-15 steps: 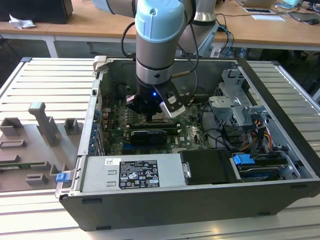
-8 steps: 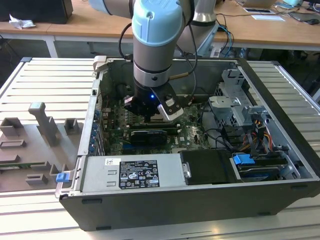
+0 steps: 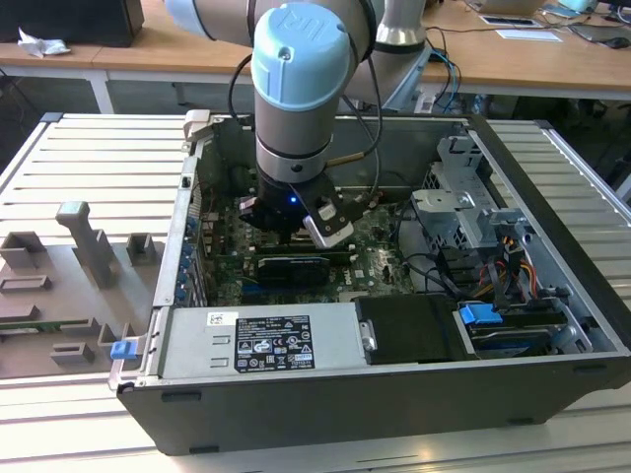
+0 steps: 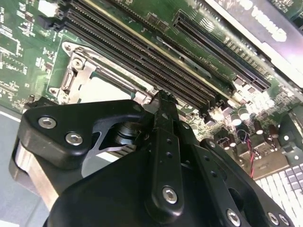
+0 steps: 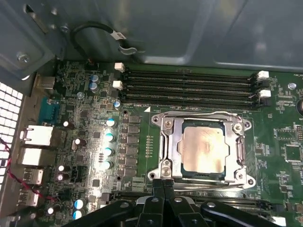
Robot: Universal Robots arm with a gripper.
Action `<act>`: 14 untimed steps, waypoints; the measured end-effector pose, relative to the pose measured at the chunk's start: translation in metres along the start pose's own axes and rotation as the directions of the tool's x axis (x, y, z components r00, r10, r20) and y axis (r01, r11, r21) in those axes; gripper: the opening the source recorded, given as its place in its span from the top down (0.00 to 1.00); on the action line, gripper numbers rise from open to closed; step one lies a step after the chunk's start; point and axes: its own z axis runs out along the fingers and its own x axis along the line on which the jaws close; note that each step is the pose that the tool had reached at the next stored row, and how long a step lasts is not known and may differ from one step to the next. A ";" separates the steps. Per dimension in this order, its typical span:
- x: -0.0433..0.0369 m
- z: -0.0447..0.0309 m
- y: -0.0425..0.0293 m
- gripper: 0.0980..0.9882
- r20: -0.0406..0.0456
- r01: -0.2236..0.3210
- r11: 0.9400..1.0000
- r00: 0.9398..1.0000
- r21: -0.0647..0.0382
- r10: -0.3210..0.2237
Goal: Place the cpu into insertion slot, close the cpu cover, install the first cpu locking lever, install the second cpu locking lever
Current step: 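Install the second cpu locking lever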
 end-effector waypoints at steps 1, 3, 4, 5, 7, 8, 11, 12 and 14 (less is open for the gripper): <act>0.0004 0.0012 -0.0003 0.99 0.000 0.000 1.000 1.000 -0.001 0.000; 0.0022 0.0037 -0.0009 0.99 0.000 0.000 1.000 1.000 -0.008 0.000; 0.0034 0.0050 -0.0011 0.99 0.001 0.000 1.000 1.000 -0.012 0.000; 0.0036 0.0056 -0.0013 0.99 0.001 0.000 1.000 1.000 -0.013 0.000; 0.0038 0.0069 -0.0016 0.99 0.001 0.000 1.000 1.000 -0.018 0.000; 0.0038 0.0075 -0.0017 0.99 0.001 0.000 1.000 1.000 -0.020 0.000; 0.0038 0.0089 -0.0023 0.99 0.001 0.000 1.000 1.000 -0.027 0.000; 0.0038 0.0095 -0.0023 0.99 0.001 0.000 1.000 1.000 -0.030 0.000; 0.0038 0.0101 -0.0025 0.99 0.002 0.001 0.999 1.000 -0.035 -0.001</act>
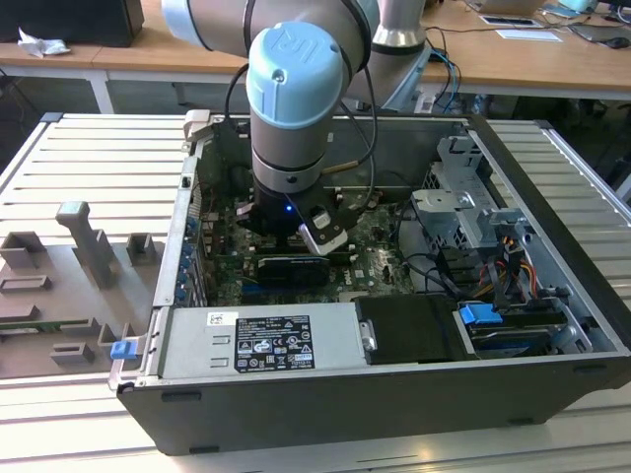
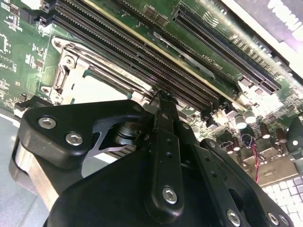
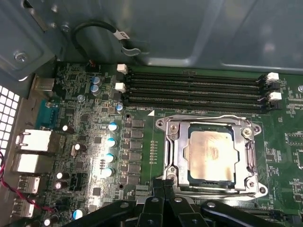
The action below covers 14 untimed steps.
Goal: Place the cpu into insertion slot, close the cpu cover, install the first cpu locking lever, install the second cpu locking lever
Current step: 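Install the second cpu locking lever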
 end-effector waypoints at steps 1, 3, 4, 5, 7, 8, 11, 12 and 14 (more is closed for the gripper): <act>0.0000 0.0008 -0.0002 0.99 0.000 0.000 1.000 1.000 -0.005 0.000; 0.0003 0.0017 -0.0005 0.99 0.001 0.000 1.000 1.000 -0.012 0.000; 0.0009 0.0023 -0.0006 0.99 0.001 0.000 1.000 1.000 -0.016 0.000; 0.0016 0.0026 -0.0006 0.99 0.001 0.000 1.000 1.000 -0.017 0.000; 0.0021 0.0025 -0.0006 0.99 0.001 0.000 1.000 1.000 -0.019 0.000; 0.0022 0.0006 0.0000 0.99 0.001 0.000 1.000 1.000 -0.019 0.000; 0.0022 -0.0079 0.0025 0.99 0.001 0.000 1.000 1.000 -0.019 0.000; 0.0022 -0.0088 0.0028 0.99 0.001 0.000 1.000 1.000 -0.019 0.000; 0.0022 -0.0112 0.0036 0.99 0.001 0.000 1.000 1.000 -0.019 0.000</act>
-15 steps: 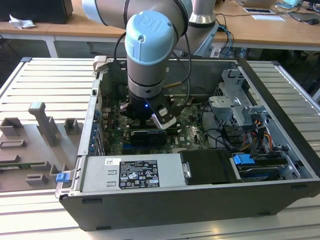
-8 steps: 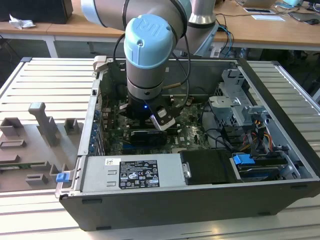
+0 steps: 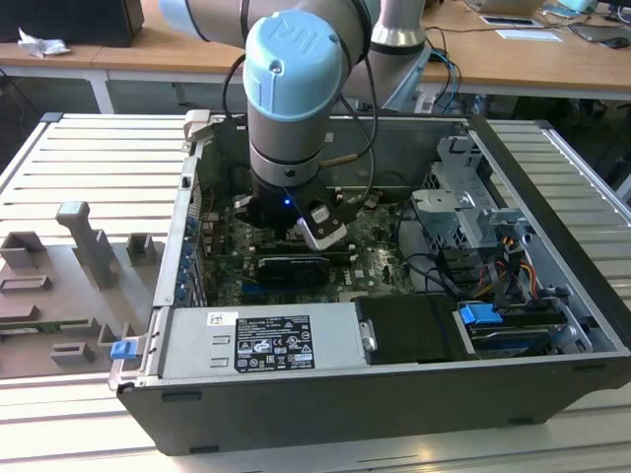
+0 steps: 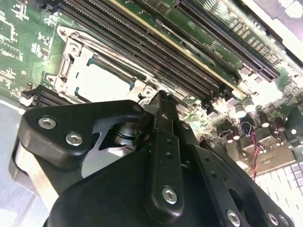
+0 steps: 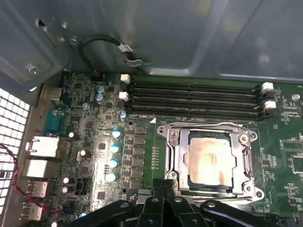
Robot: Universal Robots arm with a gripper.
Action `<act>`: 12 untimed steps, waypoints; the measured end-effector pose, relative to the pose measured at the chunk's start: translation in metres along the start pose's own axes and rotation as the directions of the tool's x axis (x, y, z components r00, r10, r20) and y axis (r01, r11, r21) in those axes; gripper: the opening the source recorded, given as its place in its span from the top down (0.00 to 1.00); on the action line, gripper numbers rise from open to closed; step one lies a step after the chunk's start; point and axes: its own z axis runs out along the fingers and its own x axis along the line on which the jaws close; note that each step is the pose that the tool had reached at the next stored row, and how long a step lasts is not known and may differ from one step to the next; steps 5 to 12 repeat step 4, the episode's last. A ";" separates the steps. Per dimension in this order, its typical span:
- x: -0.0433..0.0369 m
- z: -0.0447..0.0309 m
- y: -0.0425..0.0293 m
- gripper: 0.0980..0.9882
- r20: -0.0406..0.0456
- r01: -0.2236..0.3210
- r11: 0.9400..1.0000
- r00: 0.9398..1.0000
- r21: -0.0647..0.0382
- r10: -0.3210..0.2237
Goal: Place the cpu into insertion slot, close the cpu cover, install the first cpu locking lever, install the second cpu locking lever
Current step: 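Install the second cpu locking lever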
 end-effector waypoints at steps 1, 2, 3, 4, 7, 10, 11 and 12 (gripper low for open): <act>0.0000 -0.0026 0.0008 0.99 0.000 0.000 1.000 1.000 0.000 0.000; 0.0000 -0.0043 0.0014 0.99 0.000 0.000 1.000 1.000 0.000 0.000; 0.0000 -0.0051 0.0016 0.99 0.000 0.000 1.000 1.000 0.000 0.000; -0.0001 -0.0052 0.0017 0.99 0.000 0.000 1.000 1.000 0.000 0.000; -0.0001 -0.0052 0.0017 0.99 0.000 0.000 1.000 1.000 0.000 0.000; -0.0001 -0.0052 0.0017 0.99 0.000 0.000 1.000 1.000 0.000 0.000; -0.0001 -0.0052 0.0017 0.99 0.000 0.000 1.000 1.000 0.000 0.000; -0.0001 -0.0052 0.0017 0.99 0.000 0.000 1.000 1.000 0.000 0.000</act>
